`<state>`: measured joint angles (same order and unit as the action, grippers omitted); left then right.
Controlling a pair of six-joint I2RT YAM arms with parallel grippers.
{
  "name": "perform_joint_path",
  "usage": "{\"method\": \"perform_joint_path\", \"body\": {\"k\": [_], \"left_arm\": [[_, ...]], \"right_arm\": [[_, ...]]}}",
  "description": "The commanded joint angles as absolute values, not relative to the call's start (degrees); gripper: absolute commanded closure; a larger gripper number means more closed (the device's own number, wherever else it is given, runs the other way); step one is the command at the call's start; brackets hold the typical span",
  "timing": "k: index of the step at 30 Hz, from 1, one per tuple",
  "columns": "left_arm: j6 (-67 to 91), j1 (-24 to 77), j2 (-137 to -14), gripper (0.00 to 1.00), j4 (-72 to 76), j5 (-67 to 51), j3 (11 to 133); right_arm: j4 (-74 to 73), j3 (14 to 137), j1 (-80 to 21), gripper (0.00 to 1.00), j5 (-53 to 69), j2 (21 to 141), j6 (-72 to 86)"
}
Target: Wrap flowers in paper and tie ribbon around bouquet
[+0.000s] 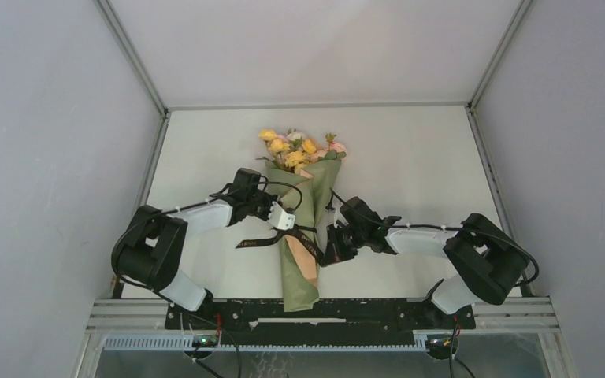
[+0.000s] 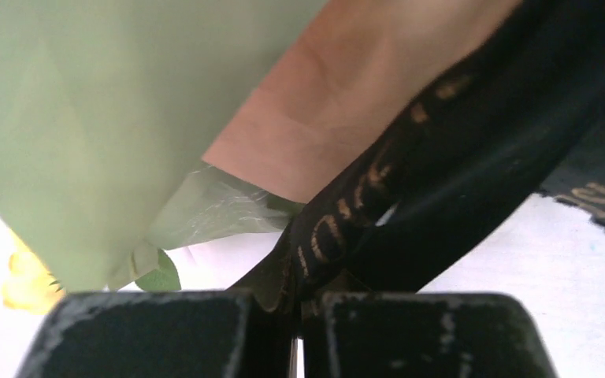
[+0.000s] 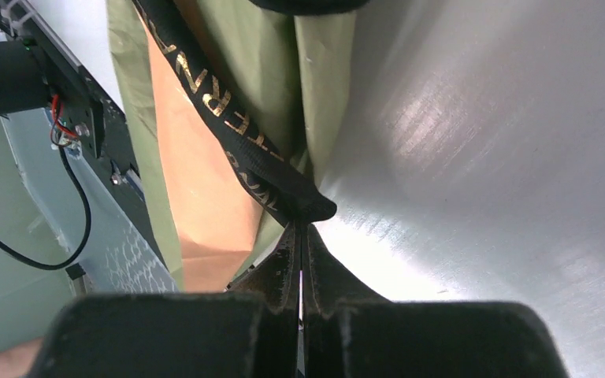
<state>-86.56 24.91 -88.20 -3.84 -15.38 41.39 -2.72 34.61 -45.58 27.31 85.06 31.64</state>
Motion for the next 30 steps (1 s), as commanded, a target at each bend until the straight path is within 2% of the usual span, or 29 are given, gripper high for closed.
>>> {"method": "perform_joint_path", "body": {"k": [1, 15, 16, 18, 19, 20, 21, 24, 30], "left_arm": [[-97.12, 22.93, -91.17, 1.00, -2.71, -17.92, 41.45], [-99.69, 21.52, -94.40, 0.99, -3.64, -19.88, 43.47], [-97.48, 21.53, -93.37, 0.84, -3.01, -20.41, 43.34], [-93.48, 21.53, -90.95, 0.40, -2.12, -20.70, 43.47], [-92.83, 21.47, -89.58, 0.23, -2.86, -20.36, 43.58], [-92.92, 21.38, -88.07, 0.10, -4.25, -19.71, 43.47], [-93.15, 21.22, -86.61, 0.02, -5.68, -19.26, 43.18], [-94.62, 20.14, -82.47, 0.00, -12.78, -17.58, 42.64], [-98.20, 15.94, -75.21, 0.00, -24.73, -15.26, 41.12]], "right_arm": [[-1.81, 34.45, -46.03, 1.00, 29.96, 87.08, 32.21], [1.91, 32.26, -45.27, 1.00, 32.33, 88.56, 33.73], [2.35, 32.30, -45.06, 1.00, 32.39, 88.06, 33.90], [2.63, 32.34, -44.43, 0.98, 32.20, 86.81, 33.96], [2.31, 32.45, -44.19, 0.93, 31.92, 86.12, 33.82], [1.84, 32.74, -43.95, 0.84, 31.60, 85.46, 33.50], [1.05, 32.93, -43.76, 0.77, 31.20, 84.70, 33.17], [-3.05, 33.75, -43.20, 0.61, 29.50, 82.01, 31.79], [-11.40, 34.99, -41.11, 0.46, 25.47, 73.99, 29.19]]}}
